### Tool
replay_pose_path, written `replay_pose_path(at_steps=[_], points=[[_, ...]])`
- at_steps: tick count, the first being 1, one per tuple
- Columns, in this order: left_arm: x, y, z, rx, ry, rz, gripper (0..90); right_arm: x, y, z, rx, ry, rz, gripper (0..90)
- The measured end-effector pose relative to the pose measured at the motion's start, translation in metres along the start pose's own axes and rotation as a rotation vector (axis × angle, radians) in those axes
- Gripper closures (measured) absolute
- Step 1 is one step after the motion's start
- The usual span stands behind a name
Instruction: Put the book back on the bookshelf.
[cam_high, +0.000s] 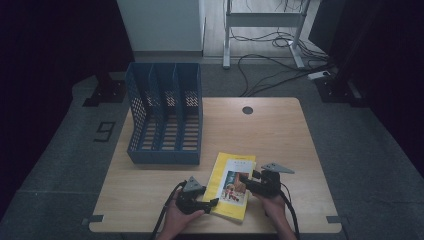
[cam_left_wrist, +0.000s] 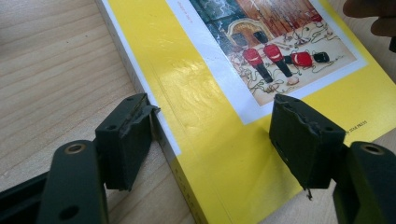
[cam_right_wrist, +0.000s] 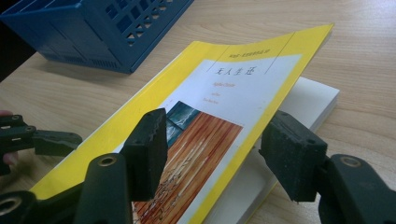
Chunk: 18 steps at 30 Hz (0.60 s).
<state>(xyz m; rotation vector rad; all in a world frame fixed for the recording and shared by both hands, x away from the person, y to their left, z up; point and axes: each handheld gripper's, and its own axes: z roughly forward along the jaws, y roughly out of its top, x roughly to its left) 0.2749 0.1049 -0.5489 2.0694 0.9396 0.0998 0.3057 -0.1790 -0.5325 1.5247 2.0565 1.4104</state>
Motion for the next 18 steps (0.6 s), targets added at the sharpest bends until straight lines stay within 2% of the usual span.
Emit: replay_pose_path(at_steps=[8,12,18], points=[[0.000,0.000,0.000,0.000,0.000,0.000,29.4,0.003,-0.002,0.005,0.026,-0.002,-0.032,41.1],[0.000,0.000,0.000,0.000,0.001,0.000,29.5,-0.004,-0.005,0.008,0.041,-0.028,-0.016,42.7],[0.000,0.000,0.000,0.001,0.000,0.001,29.5,-0.009,-0.004,0.009,0.024,-0.038,-0.004,46.9]])
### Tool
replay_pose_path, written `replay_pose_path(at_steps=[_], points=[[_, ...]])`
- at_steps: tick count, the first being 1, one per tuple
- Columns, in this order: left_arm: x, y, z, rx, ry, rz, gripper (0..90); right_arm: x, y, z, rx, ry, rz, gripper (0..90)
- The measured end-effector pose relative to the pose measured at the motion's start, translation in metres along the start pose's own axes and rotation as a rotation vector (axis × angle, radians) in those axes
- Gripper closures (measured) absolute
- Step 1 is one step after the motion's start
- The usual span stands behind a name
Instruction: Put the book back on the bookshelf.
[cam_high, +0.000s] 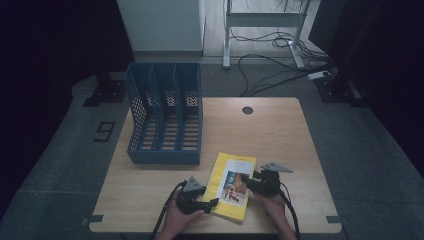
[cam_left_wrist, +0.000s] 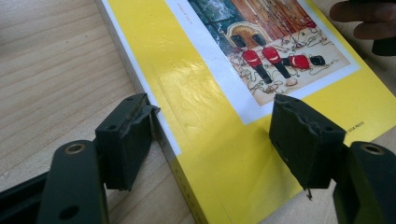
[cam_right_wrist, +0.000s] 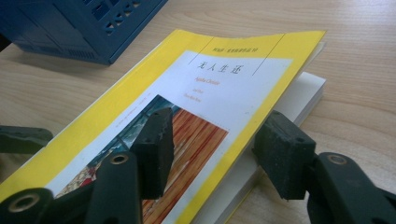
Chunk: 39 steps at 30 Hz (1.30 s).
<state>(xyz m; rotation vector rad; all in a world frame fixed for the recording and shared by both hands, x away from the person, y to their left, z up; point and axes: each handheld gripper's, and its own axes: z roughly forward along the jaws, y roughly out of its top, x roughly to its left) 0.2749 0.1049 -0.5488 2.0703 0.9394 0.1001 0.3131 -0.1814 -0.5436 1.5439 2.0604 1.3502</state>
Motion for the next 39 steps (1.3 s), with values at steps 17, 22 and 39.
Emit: replay_pose_path(at_steps=[17,22,39], points=[[0.000,0.000,0.000,0.000,-0.001,0.000,29.4,0.006,0.004,-0.003,-0.064,0.076,-0.003,72.5],[0.000,0.000,0.000,0.001,-0.002,0.000,29.3,0.011,0.007,-0.007,-0.084,0.088,-0.019,77.9],[0.000,0.000,0.000,0.001,-0.001,0.001,29.3,0.009,0.003,0.000,-0.034,0.068,-0.036,69.4]])
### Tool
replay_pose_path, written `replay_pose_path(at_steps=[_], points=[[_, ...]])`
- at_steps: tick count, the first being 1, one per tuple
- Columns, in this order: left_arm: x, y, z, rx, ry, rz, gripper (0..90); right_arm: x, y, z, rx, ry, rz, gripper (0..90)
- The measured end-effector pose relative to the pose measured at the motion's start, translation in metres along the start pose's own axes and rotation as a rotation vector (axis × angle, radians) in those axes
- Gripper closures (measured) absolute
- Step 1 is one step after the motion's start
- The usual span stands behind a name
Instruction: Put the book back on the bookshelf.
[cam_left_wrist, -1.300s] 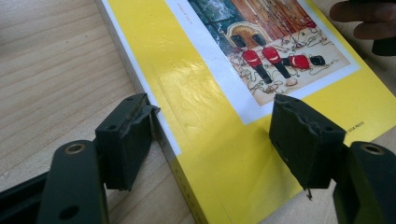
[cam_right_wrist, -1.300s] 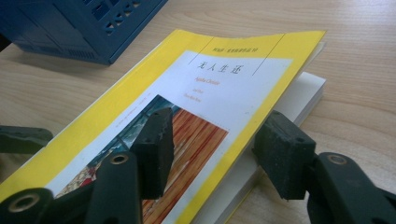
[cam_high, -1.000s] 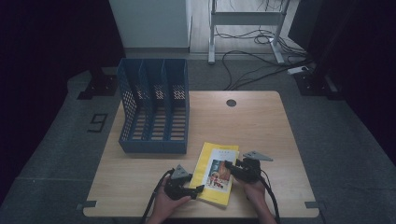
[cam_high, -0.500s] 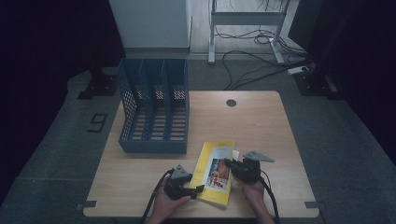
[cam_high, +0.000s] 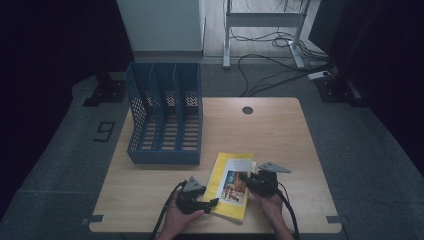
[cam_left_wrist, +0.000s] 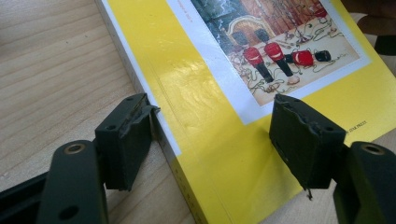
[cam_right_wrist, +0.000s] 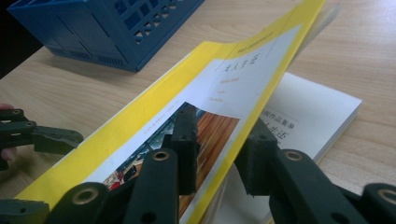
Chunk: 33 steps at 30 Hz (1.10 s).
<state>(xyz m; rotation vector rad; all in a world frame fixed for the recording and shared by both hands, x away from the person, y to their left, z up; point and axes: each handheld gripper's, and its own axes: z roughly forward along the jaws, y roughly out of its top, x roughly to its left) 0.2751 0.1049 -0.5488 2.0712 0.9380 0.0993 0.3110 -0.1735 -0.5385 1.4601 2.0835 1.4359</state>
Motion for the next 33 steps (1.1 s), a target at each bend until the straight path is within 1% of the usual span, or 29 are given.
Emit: replay_pose_path(at_steps=[3,5,6,8,11,13,17,19,20,22,23,24,26,27,30,31,32,33], points=[[0.000,0.000,0.000,0.000,0.000,0.000,29.3,-0.001,-0.001,0.001,0.004,0.005,0.008,68.3],[0.000,0.000,0.000,0.000,-0.001,0.000,29.3,-0.002,-0.001,0.002,0.017,0.004,0.011,65.1],[0.000,0.000,0.000,0.000,-0.001,0.000,29.3,-0.002,-0.001,0.002,0.027,-0.005,0.014,62.6],[0.000,0.000,0.000,0.000,-0.001,0.000,29.3,-0.003,-0.001,0.002,0.034,-0.008,0.012,61.9],[0.000,0.000,0.000,0.000,-0.001,0.000,29.3,-0.006,-0.001,0.003,0.041,-0.007,0.030,59.0],[0.000,0.000,0.000,0.000,-0.001,0.000,29.3,-0.007,-0.002,0.004,0.051,-0.014,0.027,56.9],[0.000,0.000,0.000,0.000,-0.001,0.000,29.4,-0.008,-0.002,0.004,0.051,-0.021,0.032,54.5],[0.000,0.000,0.000,0.000,-0.001,0.000,29.4,-0.009,-0.002,0.003,0.043,-0.036,0.037,53.5],[0.000,0.000,0.000,0.000,-0.001,0.000,29.4,-0.011,-0.002,0.002,0.039,-0.033,0.051,53.5],[0.000,0.000,0.000,0.000,-0.001,0.000,29.4,-0.011,-0.002,0.001,0.041,-0.035,0.052,53.7],[0.000,0.000,0.000,0.000,-0.001,0.000,29.3,-0.011,-0.002,0.001,0.038,-0.037,0.052,54.1],[0.000,0.000,0.000,0.000,-0.001,0.000,29.4,-0.011,-0.002,-0.001,0.043,-0.041,0.053,59.7],[0.000,0.000,0.000,0.000,-0.001,0.000,29.4,-0.011,-0.001,-0.003,0.034,-0.027,0.062,64.0],[0.000,0.000,0.000,0.000,-0.001,0.000,29.4,-0.011,-0.001,-0.003,0.034,-0.027,0.062,64.0],[0.000,0.000,0.000,0.000,-0.001,0.000,29.4,-0.011,0.001,-0.007,0.014,0.001,0.075,72.5],[0.000,0.000,0.000,0.000,-0.001,0.000,29.3,-0.009,0.002,-0.009,0.006,0.012,0.072,75.8],[0.000,0.000,0.000,0.000,-0.001,0.000,29.3,-0.007,0.003,-0.009,-0.004,0.021,0.070,77.2],[0.000,0.000,0.000,0.000,-0.001,0.000,29.4,-0.005,0.004,-0.010,-0.013,0.021,0.058,78.5]])
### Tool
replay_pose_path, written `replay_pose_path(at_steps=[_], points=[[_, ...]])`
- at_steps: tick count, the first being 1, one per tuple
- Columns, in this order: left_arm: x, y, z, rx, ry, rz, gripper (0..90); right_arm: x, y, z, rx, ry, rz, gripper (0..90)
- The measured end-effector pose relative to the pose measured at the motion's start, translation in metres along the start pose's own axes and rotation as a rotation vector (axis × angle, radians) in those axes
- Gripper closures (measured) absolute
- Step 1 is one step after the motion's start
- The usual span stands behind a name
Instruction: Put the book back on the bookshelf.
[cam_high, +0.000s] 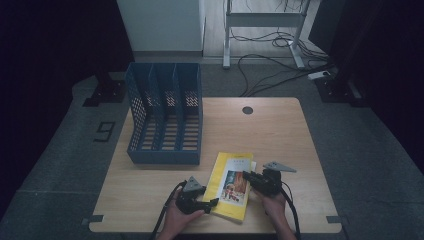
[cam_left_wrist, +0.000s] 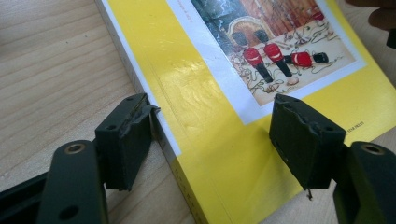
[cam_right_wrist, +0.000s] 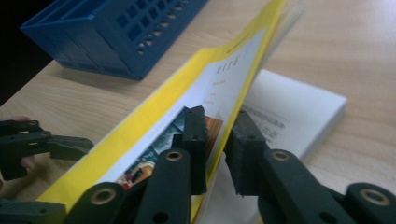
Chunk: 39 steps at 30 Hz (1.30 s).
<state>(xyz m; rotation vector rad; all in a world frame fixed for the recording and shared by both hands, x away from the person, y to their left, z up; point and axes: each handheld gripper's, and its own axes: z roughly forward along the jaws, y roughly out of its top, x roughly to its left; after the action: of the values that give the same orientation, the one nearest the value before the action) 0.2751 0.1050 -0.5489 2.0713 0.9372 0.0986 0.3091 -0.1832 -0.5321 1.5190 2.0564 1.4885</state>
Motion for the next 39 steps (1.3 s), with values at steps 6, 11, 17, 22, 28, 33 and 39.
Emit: replay_pose_path(at_steps=[6,11,17,22,28,33,39], points=[[0.000,0.000,0.000,0.001,0.002,0.000,29.1,0.020,0.002,-0.002,-0.047,-0.049,-0.098,82.4],[0.000,0.000,0.000,0.001,0.000,0.000,29.1,0.037,0.001,-0.003,-0.071,-0.111,-0.197,81.3],[0.000,0.000,0.000,0.001,-0.001,-0.001,29.0,0.045,0.001,-0.002,-0.076,-0.138,-0.239,82.5],[0.000,0.000,0.000,0.000,-0.002,-0.002,29.0,0.041,0.001,-0.002,-0.079,-0.120,-0.211,85.1],[0.001,0.000,0.000,-0.001,-0.007,-0.007,28.8,0.039,0.000,-0.003,-0.095,-0.097,-0.188,86.8],[0.005,0.003,0.002,-0.005,-0.023,-0.018,28.5,0.040,0.000,-0.003,-0.123,-0.087,-0.188,87.6],[0.011,0.007,0.005,-0.011,-0.044,-0.033,28.2,0.040,0.001,-0.004,-0.139,-0.082,-0.181,87.7]])
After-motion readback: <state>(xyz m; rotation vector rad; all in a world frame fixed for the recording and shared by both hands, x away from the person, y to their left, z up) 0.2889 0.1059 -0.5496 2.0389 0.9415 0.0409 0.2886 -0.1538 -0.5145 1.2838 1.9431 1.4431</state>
